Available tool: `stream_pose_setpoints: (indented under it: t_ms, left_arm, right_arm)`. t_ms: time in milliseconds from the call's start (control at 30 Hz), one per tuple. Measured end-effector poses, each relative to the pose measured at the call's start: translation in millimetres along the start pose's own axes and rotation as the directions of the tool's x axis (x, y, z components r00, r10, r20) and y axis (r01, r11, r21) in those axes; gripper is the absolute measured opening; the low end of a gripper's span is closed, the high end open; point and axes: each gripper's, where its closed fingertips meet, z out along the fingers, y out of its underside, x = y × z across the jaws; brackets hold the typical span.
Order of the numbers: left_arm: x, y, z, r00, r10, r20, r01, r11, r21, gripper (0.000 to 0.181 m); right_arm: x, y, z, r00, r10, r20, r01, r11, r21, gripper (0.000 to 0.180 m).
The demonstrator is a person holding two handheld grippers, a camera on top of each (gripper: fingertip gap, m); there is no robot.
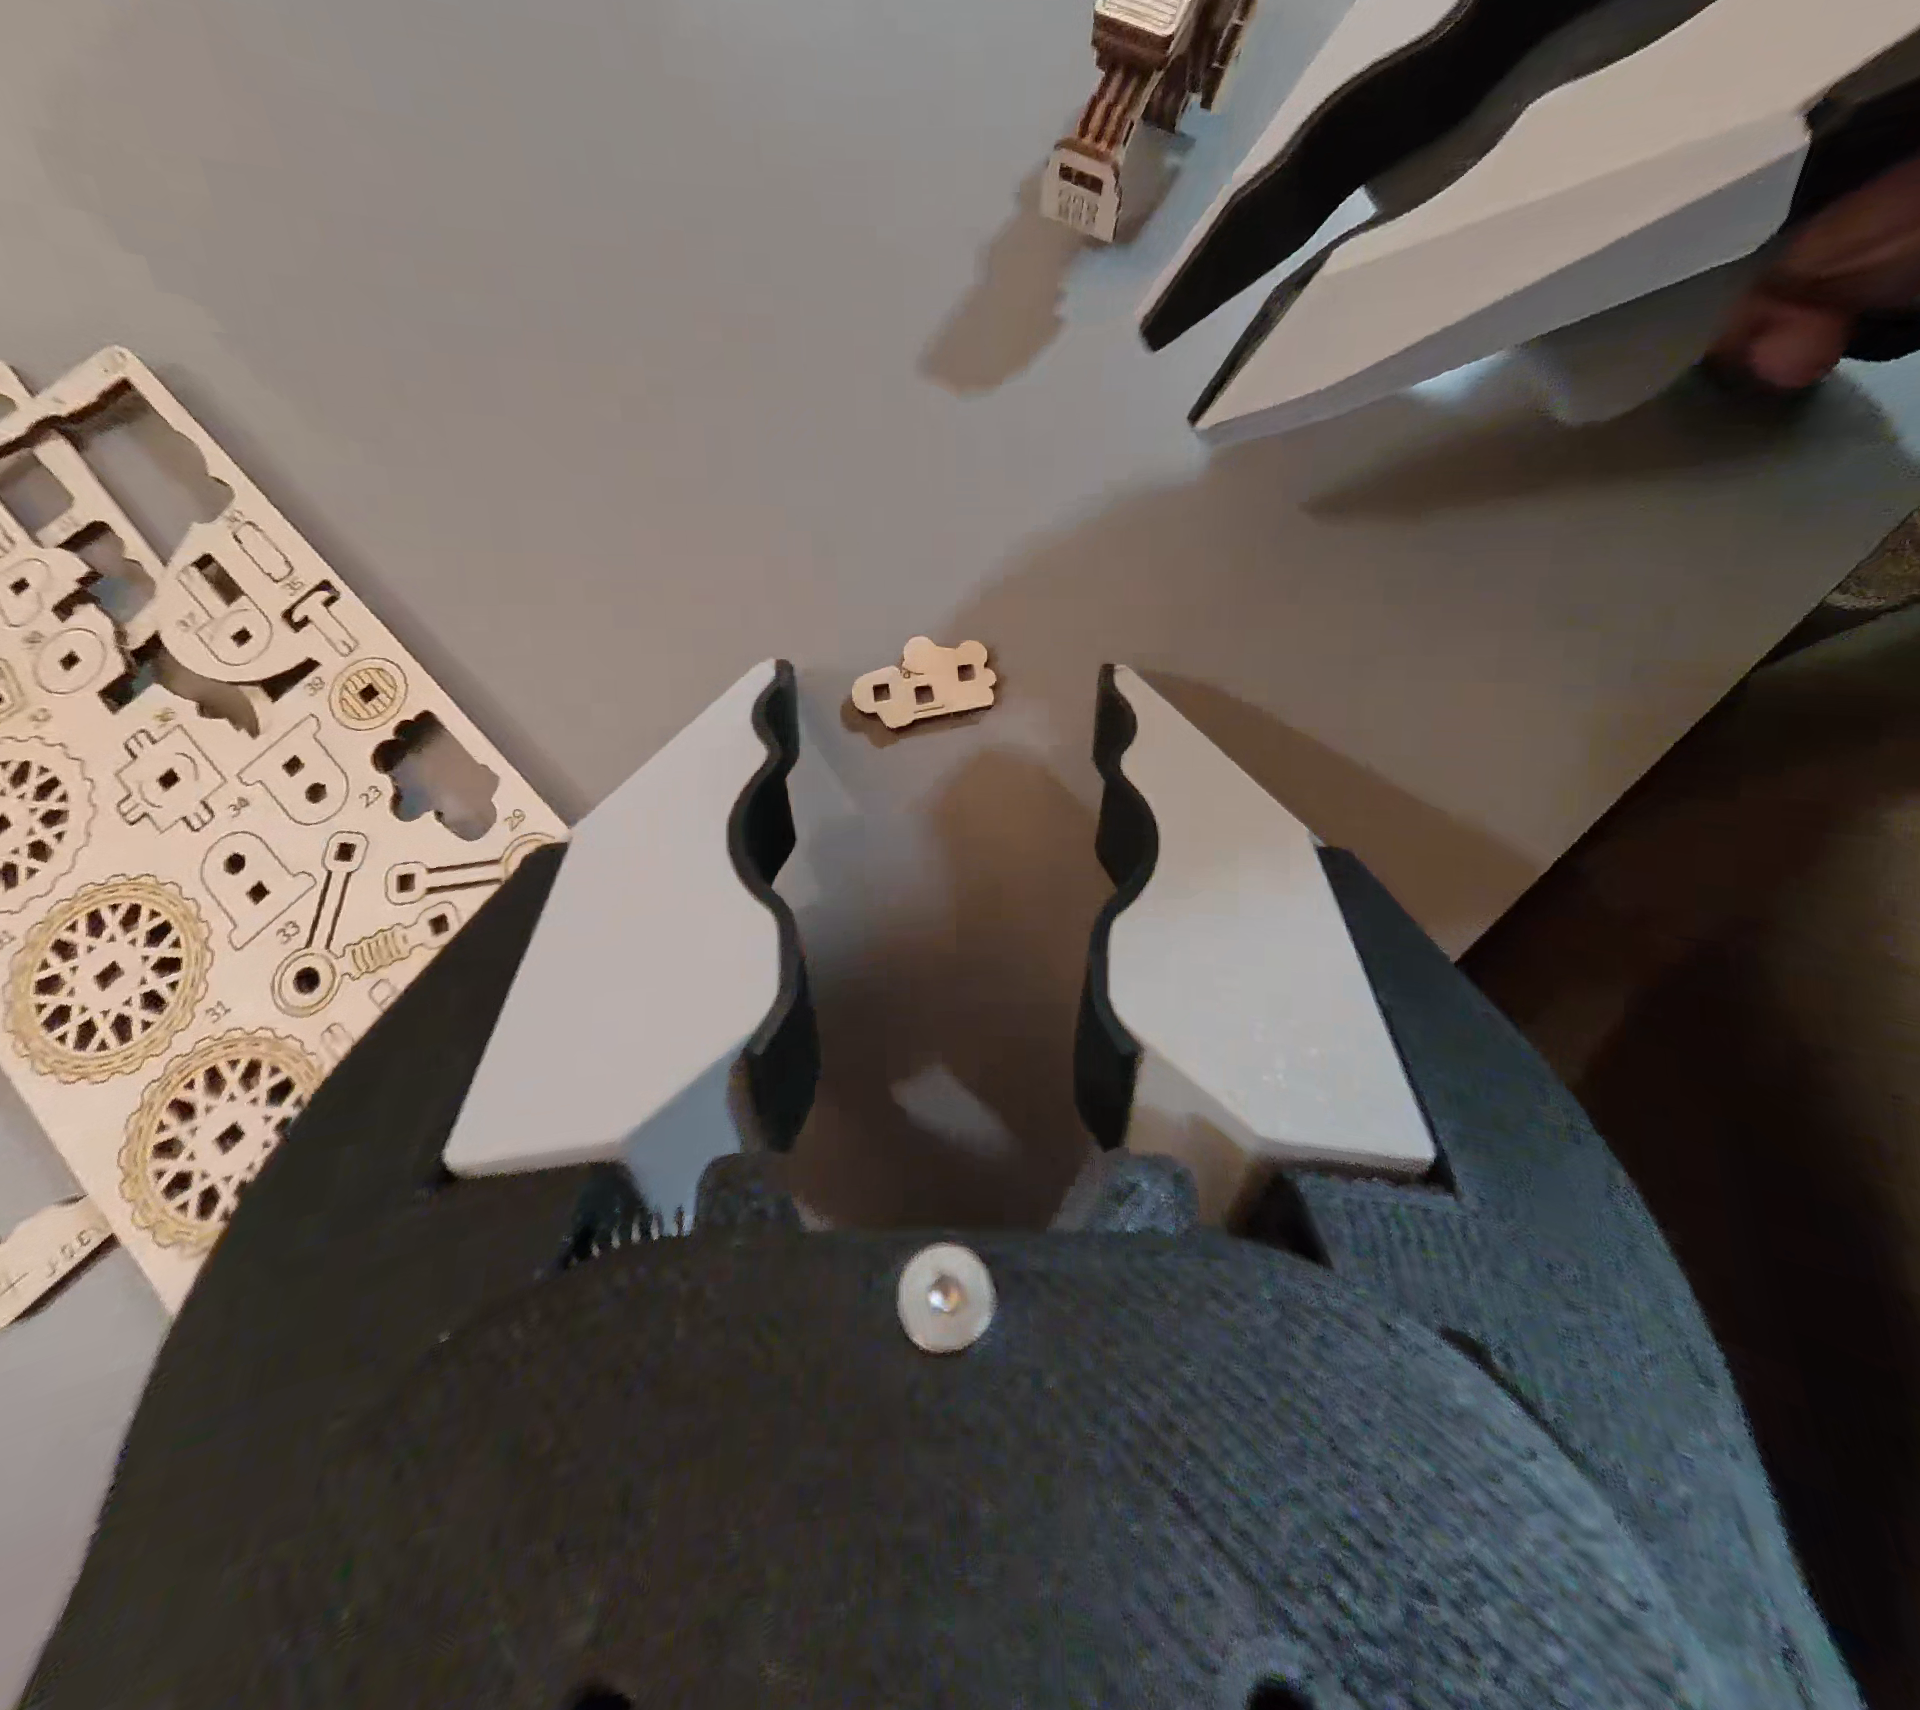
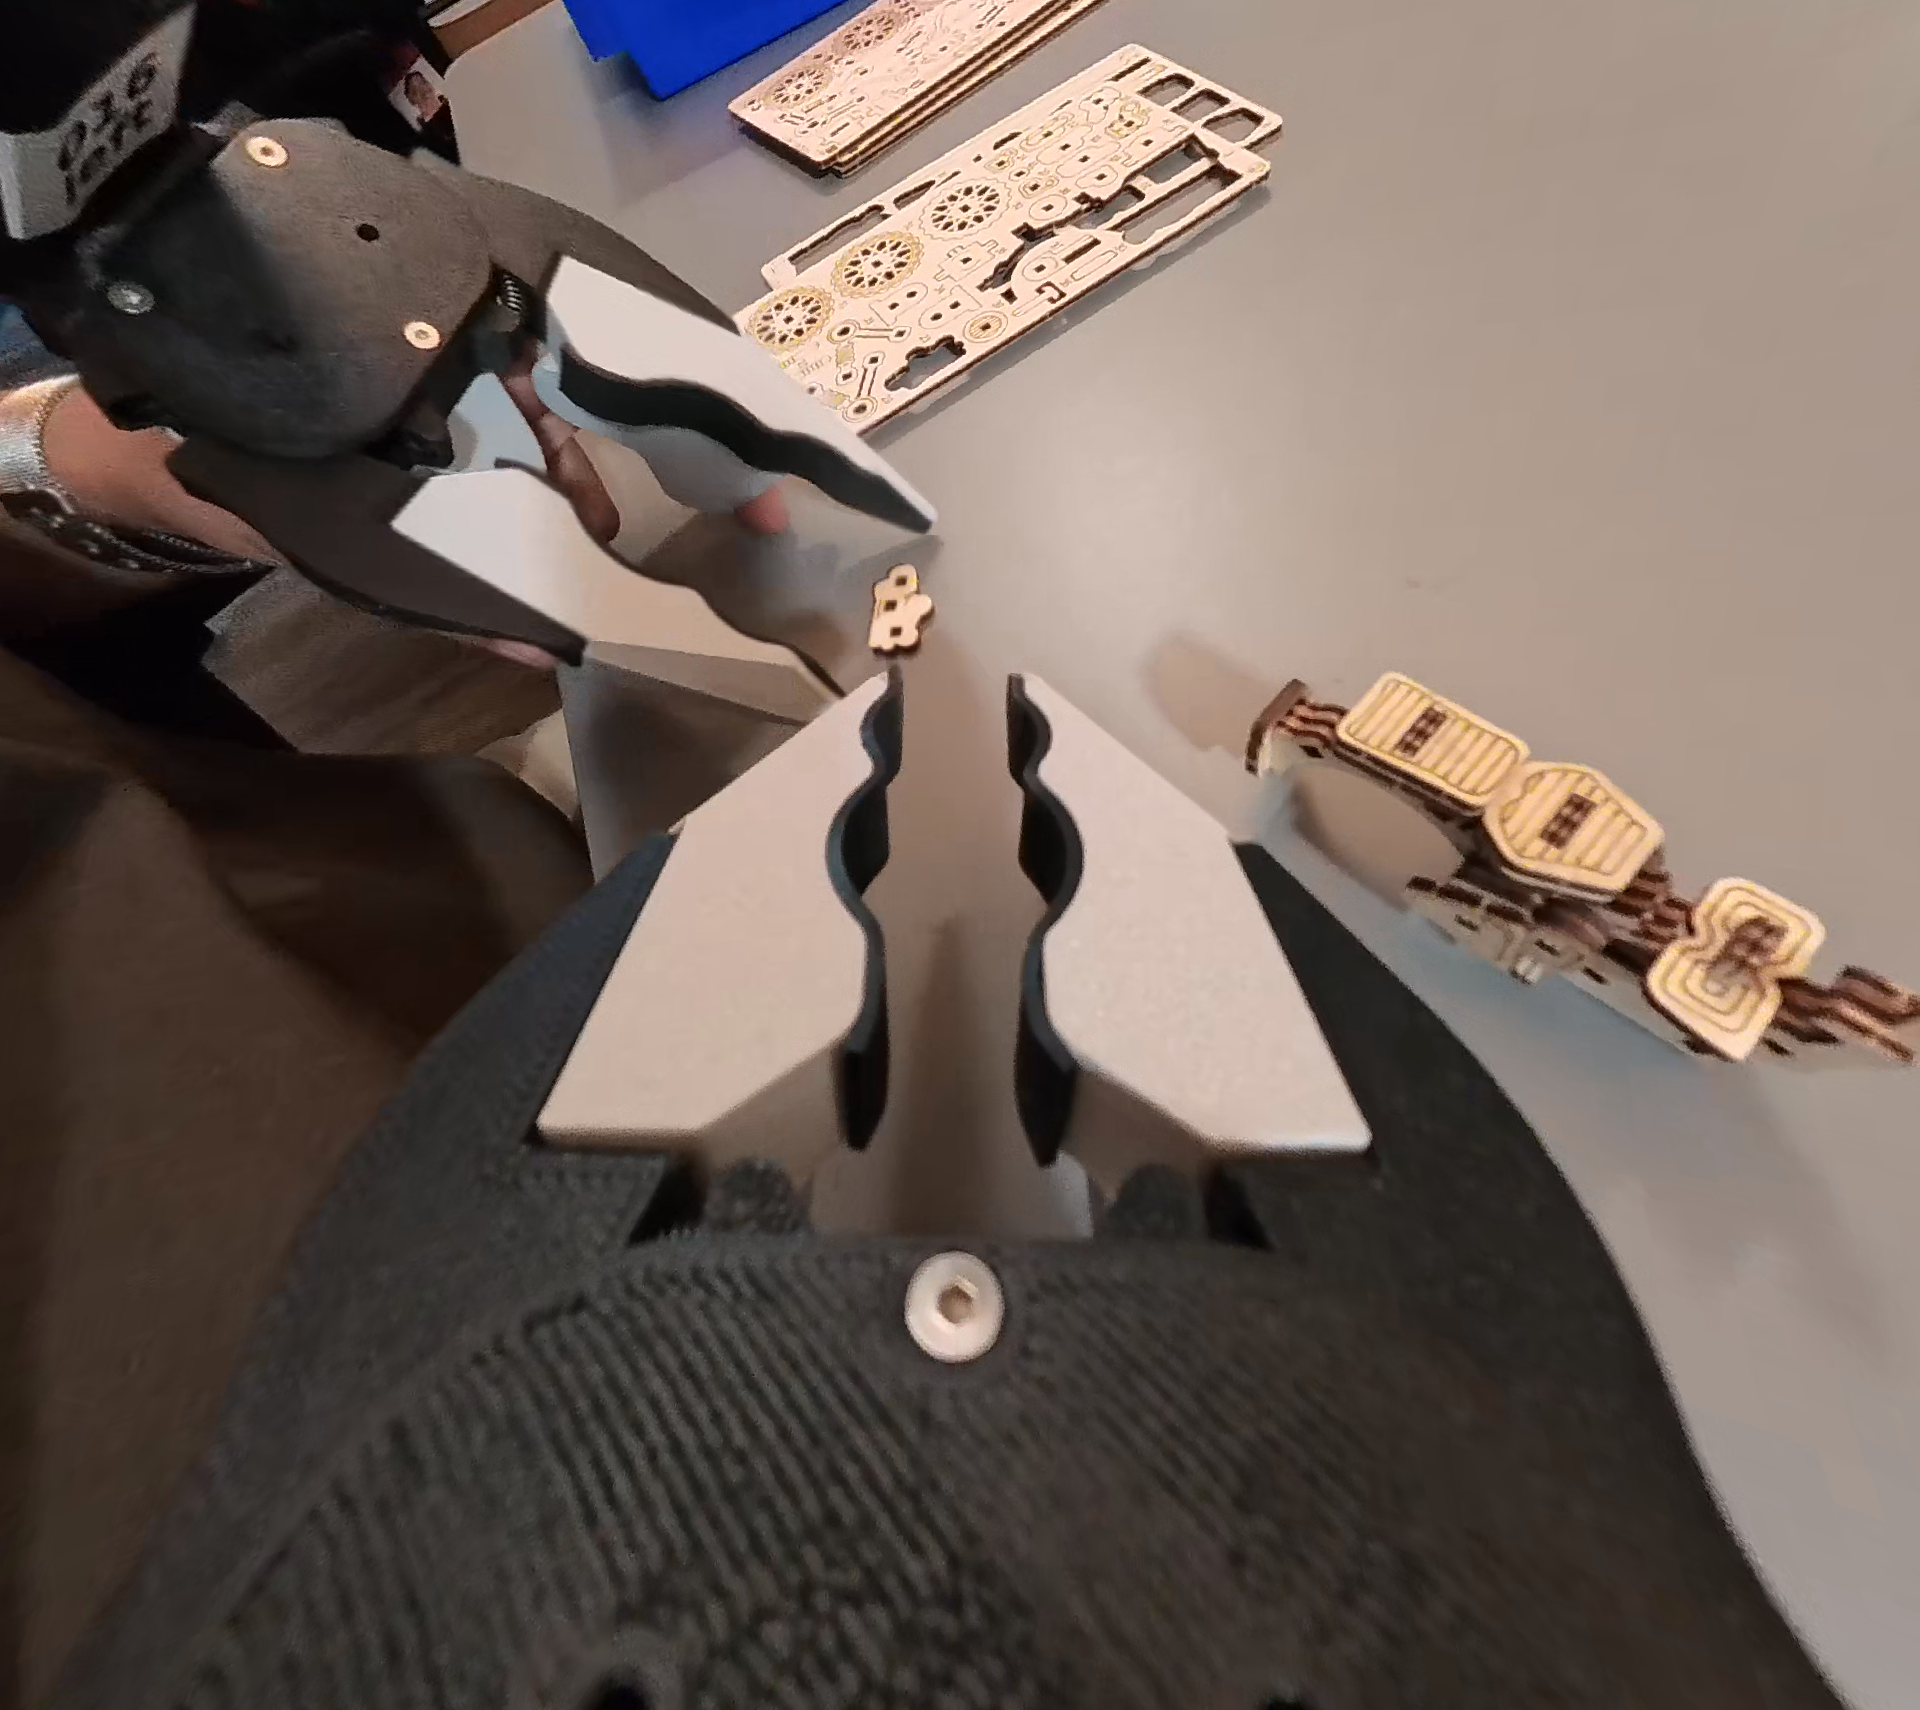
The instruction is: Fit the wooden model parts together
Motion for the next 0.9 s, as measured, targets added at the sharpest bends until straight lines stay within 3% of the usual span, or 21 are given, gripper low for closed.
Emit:
stream_pose_setpoints:
  t_ms: [67, 167, 333, 400, 467, 567, 767, 900]
  left_arm:
    - [2, -1, 1, 1.0, -0.006, -0.018, 0.005, 1.0, -0.004, 0.046]
    - [2, -5, 2, 1.0, 0.001, -0.031, -0.001, 1.0, 0.002, 0.016]
    - [-2, -16, -2, 0.994, -0.07, -0.082, 0.073, 0.996, 0.045, 0.005]
    - [0, -20, -4, 0.986, -0.104, -0.133, 0.112, 0.992, 0.056, 0.009]
    - [4, -20, -6, 0.977, -0.108, -0.182, 0.119, 0.992, 0.051, 0.025]
    - [2, -14, -6, 0.981, -0.042, -0.191, 0.047, 0.999, 0.022, 0.043]
    - [-1, 1, -4, 0.962, 0.083, -0.26, -0.092, 0.995, -0.024, 0.041]
    - [1, 1, -1, 0.96, 0.149, -0.235, -0.16, 0.987, -0.031, 0.028]
  right_arm:
    - [1, 0, -4, 1.0, 0.013, -0.007, -0.013, 1.0, 0.011, 0.019]
    - [3, 0, -9, 0.999, 0.033, -0.02, -0.033, 0.999, 0.027, 0.018]
    - [7, 0, -17, 0.998, 0.047, -0.046, -0.045, 0.998, 0.048, 0.018]
    - [8, 0, -19, 0.997, 0.054, -0.051, -0.051, 0.997, 0.054, 0.018]
    - [8, 0, -20, 0.997, 0.061, -0.053, -0.058, 0.997, 0.06, 0.018]
    - [9, 0, -22, 0.996, 0.072, -0.056, -0.068, 0.995, 0.066, 0.018]
    - [10, 2, -27, 0.993, 0.096, -0.065, -0.091, 0.993, 0.077, 0.018]
    - [11, 4, -30, 0.992, 0.1, -0.078, -0.093, 0.992, 0.08, 0.018]
